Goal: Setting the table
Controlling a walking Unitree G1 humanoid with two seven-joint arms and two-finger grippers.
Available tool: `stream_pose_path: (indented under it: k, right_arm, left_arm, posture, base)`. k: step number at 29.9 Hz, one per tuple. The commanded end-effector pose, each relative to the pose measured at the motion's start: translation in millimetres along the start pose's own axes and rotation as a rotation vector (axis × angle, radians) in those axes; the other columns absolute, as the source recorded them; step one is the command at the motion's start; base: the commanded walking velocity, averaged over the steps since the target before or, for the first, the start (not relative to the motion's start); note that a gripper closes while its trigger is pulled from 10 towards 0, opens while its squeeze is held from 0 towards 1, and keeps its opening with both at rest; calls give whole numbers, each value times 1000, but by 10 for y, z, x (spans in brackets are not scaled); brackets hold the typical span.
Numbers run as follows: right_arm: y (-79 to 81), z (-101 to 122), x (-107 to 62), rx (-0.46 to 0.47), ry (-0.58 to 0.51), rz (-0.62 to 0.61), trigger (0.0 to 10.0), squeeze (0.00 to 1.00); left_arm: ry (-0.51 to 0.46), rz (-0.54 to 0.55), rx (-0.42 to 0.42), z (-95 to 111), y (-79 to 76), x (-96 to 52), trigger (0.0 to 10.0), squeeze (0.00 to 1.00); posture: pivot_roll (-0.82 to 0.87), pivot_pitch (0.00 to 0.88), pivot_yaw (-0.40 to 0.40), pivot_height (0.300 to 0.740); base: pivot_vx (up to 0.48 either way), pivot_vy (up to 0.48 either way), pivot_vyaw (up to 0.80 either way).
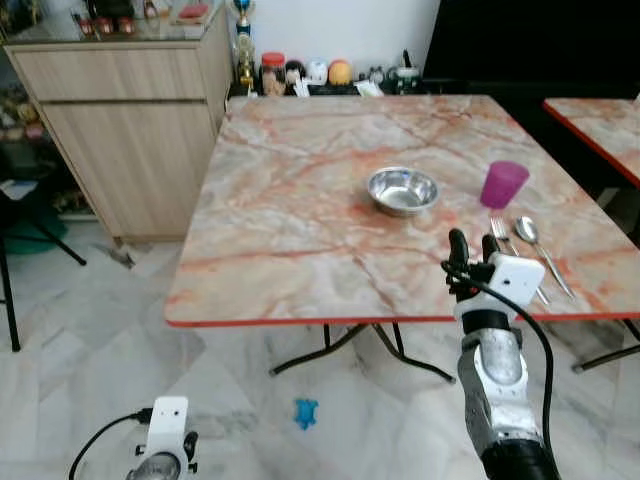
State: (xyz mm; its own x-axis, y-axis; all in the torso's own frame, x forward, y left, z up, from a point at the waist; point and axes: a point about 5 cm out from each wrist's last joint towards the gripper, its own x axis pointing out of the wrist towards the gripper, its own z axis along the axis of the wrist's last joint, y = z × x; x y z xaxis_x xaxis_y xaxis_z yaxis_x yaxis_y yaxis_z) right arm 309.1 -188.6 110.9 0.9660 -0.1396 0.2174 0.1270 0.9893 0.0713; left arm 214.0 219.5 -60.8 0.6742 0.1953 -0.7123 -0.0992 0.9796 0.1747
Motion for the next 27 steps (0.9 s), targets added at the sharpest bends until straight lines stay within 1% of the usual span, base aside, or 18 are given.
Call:
stream_pose_path:
  k: [1,13,16,18,20,22,27]
  right_arm:
    - [-30,-2,8,7,6,-12,10000,0]
    - [-13,-14,5,7,16,6,10000,0]
    - [3,23,-4,-19,-16,22,10000,0]
    - [8,27,-5,-17,-17,22,10000,0]
    - [7,8,0,-10,0,23,10000,0]
    - [5,-6,1,13,7,17,10000,0]
    - [15,-3,6,7,6,27,10000,0]
  left_arm:
    - [10,-2,-4,-27,-15,-5,10000,0]
    - [-4,7,-18,-9,-1,-4,10000,0]
    - [-4,6,-18,-7,2,-3,10000,0]
    - [-4,5,-18,-6,4,-3,10000,0]
    - [-4,4,-19,-6,4,-3,10000,0]
    - [-3,4,-19,-7,3,-3,10000,0]
    - [-1,1,-20,-11,0,-3,10000,0]
  posture:
    - [26,0,-19,740]
    - [24,0,-15,740]
    - [23,0,-13,740]
    - [23,0,-13,740]
    - [22,0,-13,740]
    - [24,0,-15,740]
    - [22,0,-15,740]
  base:
    - [0,0,0]
    - [0,0,0]
    - [0,0,0]
    - [0,0,712]
    - [240,0,738]
    - [244,0,0]
    - [245,0,0]
